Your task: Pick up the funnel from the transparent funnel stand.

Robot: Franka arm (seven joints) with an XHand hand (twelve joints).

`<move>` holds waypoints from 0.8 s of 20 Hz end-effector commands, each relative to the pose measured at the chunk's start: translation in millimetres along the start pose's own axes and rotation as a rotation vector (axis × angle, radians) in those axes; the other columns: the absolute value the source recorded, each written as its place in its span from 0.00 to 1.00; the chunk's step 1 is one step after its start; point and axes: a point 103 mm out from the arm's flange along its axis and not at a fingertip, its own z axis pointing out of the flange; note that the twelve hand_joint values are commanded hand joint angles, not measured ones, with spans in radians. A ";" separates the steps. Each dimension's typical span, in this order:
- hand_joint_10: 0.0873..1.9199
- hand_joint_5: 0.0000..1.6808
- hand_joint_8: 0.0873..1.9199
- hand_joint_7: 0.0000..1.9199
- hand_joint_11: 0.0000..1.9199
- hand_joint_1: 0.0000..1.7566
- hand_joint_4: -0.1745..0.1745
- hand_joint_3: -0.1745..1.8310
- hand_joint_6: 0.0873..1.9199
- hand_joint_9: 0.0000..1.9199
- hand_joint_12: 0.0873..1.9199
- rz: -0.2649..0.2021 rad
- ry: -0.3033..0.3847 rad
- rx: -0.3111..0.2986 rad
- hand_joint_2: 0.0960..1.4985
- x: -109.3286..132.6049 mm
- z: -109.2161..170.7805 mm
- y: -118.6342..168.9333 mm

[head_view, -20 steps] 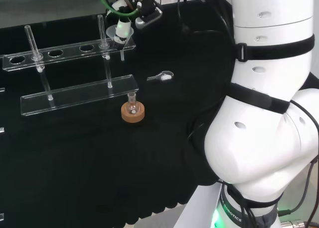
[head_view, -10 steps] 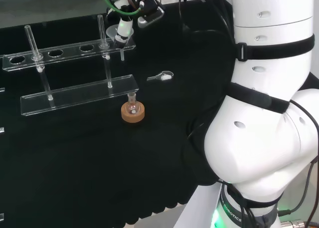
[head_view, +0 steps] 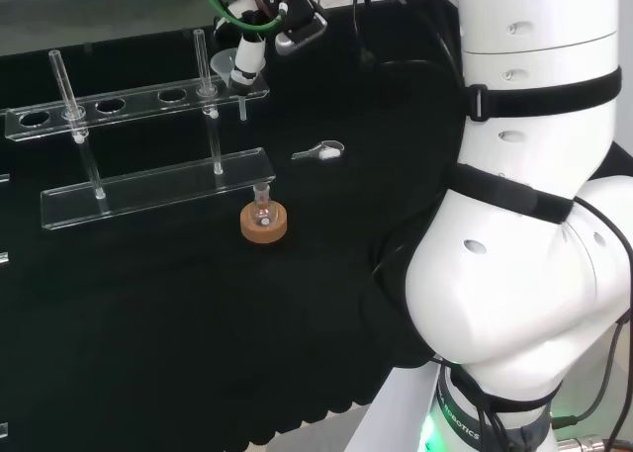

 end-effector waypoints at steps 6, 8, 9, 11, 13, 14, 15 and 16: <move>0.42 0.13 0.29 0.00 0.12 0.43 0.64 0.34 0.00 0.11 0.80 0.005 -0.013 0.018 0.37 0.8 3.5 6.1; 0.42 0.13 0.30 0.00 0.12 0.43 0.64 0.34 0.00 0.12 0.80 0.023 -0.015 0.021 0.36 0.5 3.9 7.3; 0.42 0.13 0.30 0.00 0.12 0.43 0.64 0.35 0.00 0.12 0.79 0.019 -0.014 0.017 0.36 -0.2 3.5 6.9; 0.41 0.13 0.31 0.00 0.13 0.43 0.64 0.35 0.00 0.13 0.79 0.017 -0.021 0.016 0.36 0.7 4.9 8.4; 0.38 0.14 0.32 0.01 0.14 0.43 0.63 0.36 0.00 0.17 0.79 0.019 -0.032 0.015 0.36 3.6 7.6 12.4; 0.37 0.15 0.33 0.03 0.15 0.43 0.61 0.36 0.00 0.20 0.78 0.022 -0.041 0.008 0.36 4.6 8.4 13.9; 0.35 0.17 0.33 0.05 0.16 0.43 0.60 0.37 0.00 0.23 0.77 0.024 -0.051 -0.001 0.36 5.4 8.8 15.1; 0.33 0.18 0.34 0.07 0.17 0.43 0.59 0.37 0.00 0.26 0.77 0.027 -0.061 -0.010 0.36 6.3 9.3 16.2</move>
